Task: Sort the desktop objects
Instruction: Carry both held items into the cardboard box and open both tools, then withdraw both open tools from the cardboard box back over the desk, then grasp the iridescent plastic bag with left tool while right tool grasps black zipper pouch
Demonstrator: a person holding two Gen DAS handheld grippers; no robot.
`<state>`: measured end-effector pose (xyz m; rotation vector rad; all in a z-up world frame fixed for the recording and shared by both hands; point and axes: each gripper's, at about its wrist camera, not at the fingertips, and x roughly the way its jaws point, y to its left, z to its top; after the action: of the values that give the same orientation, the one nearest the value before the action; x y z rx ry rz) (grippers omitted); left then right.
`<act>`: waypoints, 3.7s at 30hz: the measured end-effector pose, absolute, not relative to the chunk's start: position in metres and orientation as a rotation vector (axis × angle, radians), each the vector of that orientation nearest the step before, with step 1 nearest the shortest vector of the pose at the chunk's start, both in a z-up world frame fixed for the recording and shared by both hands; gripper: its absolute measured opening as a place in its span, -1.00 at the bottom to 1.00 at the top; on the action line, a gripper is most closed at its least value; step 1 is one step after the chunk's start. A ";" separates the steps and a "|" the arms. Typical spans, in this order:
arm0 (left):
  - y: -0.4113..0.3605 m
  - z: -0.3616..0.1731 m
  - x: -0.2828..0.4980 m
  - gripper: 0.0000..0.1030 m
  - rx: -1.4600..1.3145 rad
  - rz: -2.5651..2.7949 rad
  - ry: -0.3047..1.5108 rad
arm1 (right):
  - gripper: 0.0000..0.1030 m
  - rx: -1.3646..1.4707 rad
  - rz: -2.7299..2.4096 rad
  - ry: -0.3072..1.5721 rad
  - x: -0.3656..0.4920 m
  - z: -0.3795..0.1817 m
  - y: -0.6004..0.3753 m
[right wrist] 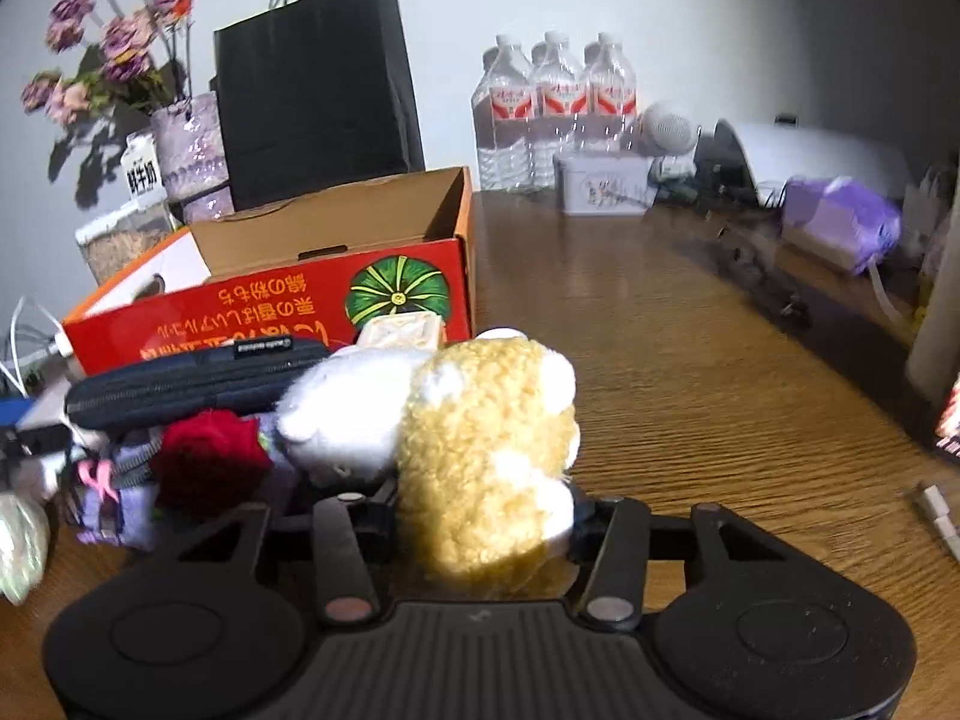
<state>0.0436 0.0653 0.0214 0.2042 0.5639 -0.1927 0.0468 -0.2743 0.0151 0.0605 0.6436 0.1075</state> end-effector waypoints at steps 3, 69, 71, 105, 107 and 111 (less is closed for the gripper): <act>0.067 0.028 0.032 0.28 0.193 -0.164 0.525 | -0.11 0.002 0.094 0.583 0.024 0.027 -0.273; 0.037 0.095 -0.027 1.00 -0.006 -0.054 0.388 | 0.67 0.089 0.377 0.548 0.021 0.066 -0.233; 0.036 0.077 -0.047 1.00 -0.015 -0.046 0.372 | 0.67 0.073 0.395 0.539 0.000 0.053 -0.230; 0.028 0.021 -0.069 1.00 0.057 -0.080 0.389 | 0.79 0.087 0.387 0.494 -0.035 0.032 -0.221; 0.030 0.021 -0.062 1.00 0.056 -0.092 0.404 | 0.79 0.127 0.400 0.489 -0.026 0.036 -0.221; 0.037 0.020 -0.044 1.00 0.030 -0.124 0.450 | 0.79 0.103 0.414 0.483 0.000 0.042 -0.207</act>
<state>-0.0439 0.0373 0.0202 0.0296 0.4498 -0.1236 0.0000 -0.2072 0.0423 0.1033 0.4827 0.4145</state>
